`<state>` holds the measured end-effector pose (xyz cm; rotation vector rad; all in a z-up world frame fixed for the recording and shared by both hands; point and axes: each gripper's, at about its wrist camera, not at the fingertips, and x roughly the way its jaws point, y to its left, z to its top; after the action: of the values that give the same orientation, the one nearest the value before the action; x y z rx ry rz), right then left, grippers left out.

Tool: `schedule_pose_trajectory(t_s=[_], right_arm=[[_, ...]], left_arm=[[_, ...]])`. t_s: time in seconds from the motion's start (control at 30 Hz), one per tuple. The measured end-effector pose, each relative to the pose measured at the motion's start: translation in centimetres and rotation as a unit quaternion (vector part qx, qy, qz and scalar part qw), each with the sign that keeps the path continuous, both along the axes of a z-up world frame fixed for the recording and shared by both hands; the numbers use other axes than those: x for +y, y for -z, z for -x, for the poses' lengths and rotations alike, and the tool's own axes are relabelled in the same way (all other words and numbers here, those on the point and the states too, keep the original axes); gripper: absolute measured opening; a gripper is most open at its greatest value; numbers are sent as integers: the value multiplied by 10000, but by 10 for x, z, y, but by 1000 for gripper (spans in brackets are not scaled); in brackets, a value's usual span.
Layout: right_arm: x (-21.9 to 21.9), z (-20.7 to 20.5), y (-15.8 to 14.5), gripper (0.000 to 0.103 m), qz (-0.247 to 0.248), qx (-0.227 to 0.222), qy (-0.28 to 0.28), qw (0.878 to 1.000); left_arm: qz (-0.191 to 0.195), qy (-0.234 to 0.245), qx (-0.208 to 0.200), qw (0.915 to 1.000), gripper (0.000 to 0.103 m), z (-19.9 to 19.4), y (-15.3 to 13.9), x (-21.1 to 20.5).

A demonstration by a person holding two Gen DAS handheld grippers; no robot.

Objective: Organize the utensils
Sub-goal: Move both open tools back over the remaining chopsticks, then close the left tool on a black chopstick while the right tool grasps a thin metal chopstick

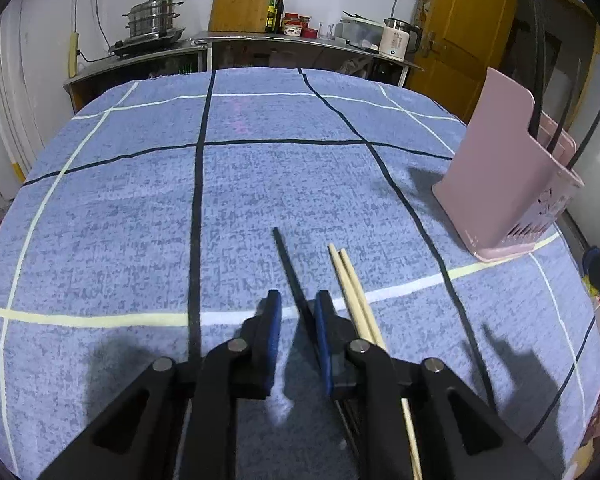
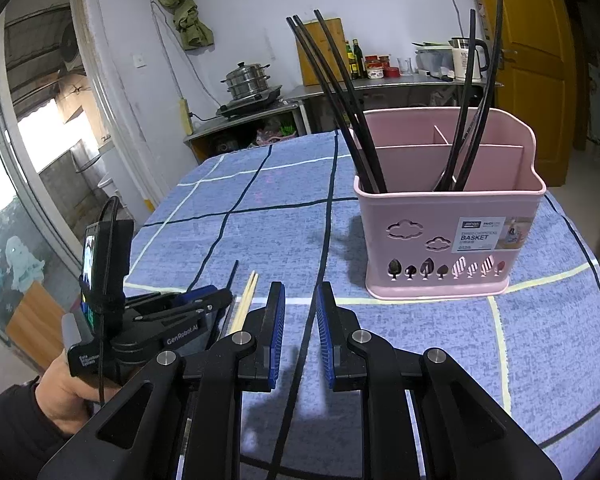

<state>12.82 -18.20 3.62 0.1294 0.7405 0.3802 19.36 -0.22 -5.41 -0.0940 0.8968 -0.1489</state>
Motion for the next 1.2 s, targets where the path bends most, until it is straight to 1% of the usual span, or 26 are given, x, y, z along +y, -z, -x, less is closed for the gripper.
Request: schedule_pose_trajectory(t_s=[0.03, 0.23, 0.4, 0.57, 0.7, 0.83, 1.07, 1.2], right_arm=[[0, 1, -1, 17, -6, 0, -8, 10000], [12, 0, 2, 17, -67, 37, -165, 9998], [42, -5, 13, 17, -76, 175, -515, 9985], [74, -17, 33, 17, -13, 426, -844, 9955], [93, -28, 48, 17, 78, 605, -1041, 9927], [107, -36, 62, 17, 199, 773, -1129, 9904], [118, -46, 79, 17, 418, 989, -1084, 9883], [125, -47, 82, 17, 569, 1040, -1067, 9872]], left_arm=[[-43, 16, -6, 10000, 11, 2, 0, 1], [-121, 35, 15, 9999, 11, 16, -1, 19], [-120, -152, 54, 9998, 10, 26, -1, 46], [-64, -436, 63, 9990, 10, 36, 1, 72], [69, -600, 77, 9981, 10, 42, 3, 88], [263, -670, 92, 9974, 10, 44, 3, 95], [620, -725, 171, 9953, 10, 47, 5, 102], [669, -735, 216, 9948, 10, 49, 5, 101]])
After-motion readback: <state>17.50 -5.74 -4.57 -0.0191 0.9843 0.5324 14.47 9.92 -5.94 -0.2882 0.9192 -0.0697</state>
